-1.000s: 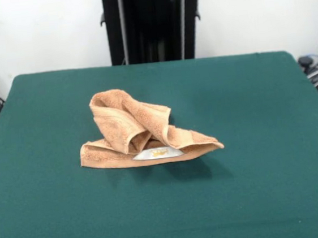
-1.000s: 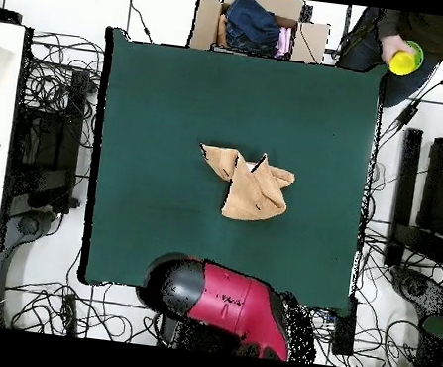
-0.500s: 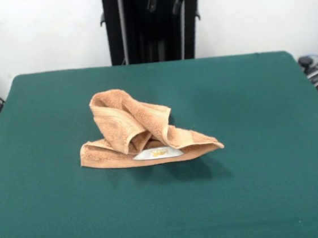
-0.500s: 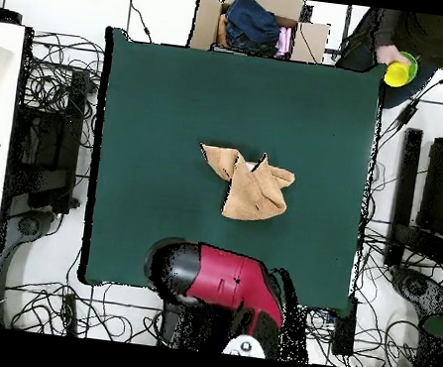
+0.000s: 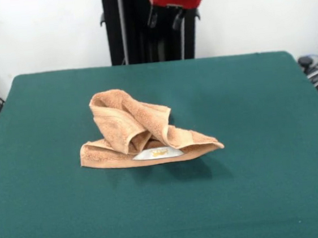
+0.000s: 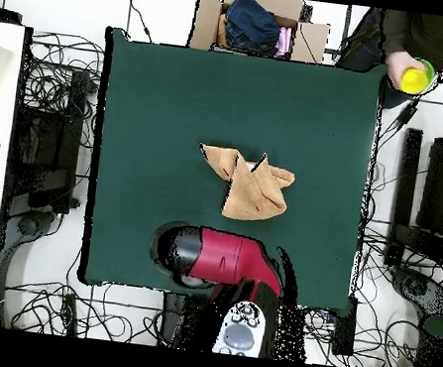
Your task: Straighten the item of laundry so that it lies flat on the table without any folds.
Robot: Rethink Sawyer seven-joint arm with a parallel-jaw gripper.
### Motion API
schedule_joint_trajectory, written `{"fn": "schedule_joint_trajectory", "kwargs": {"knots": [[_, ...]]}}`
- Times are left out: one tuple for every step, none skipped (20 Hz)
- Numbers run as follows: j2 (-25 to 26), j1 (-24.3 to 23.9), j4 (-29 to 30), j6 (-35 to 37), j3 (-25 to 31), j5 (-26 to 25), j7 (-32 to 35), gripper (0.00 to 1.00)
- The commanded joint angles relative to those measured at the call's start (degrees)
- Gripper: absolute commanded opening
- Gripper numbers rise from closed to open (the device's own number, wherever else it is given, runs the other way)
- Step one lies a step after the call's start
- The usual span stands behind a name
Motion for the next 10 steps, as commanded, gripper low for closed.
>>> {"fn": "schedule_joint_trajectory", "kwargs": {"knots": [[6.6, -1.0, -7.1, 0.7, 6.5, -2.0, 3.1, 1.0], [7.4, -0.8, -7.8, 0.7, 6.5, -2.0, 3.3, 1.0], [8.2, -0.5, -8.4, 0.7, 6.5, -2.0, 3.5, 1.0], [9.0, -0.3, -9.1, 0.7, 6.6, -2.0, 3.7, 1.0], [9.5, 0.2, -9.9, 1.1, 6.3, -2.2, 3.9, 1.0], [9.8, 0.3, -10.4, 1.5, 6.3, -2.2, 3.8, 1.0], [10.2, 0.5, -11.3, 2.5, 6.3, -2.3, 3.6, 1.0], [10.5, 0.7, -12.1, 3.5, 6.2, -2.5, 3.4, 1.0], [11.0, 1.0, -13.2, 4.6, 6.1, -2.7, 3.2, 1.0], [11.4, 1.0, -14.1, 5.3, 6.2, -2.7, 3.0, 1.0]]}}
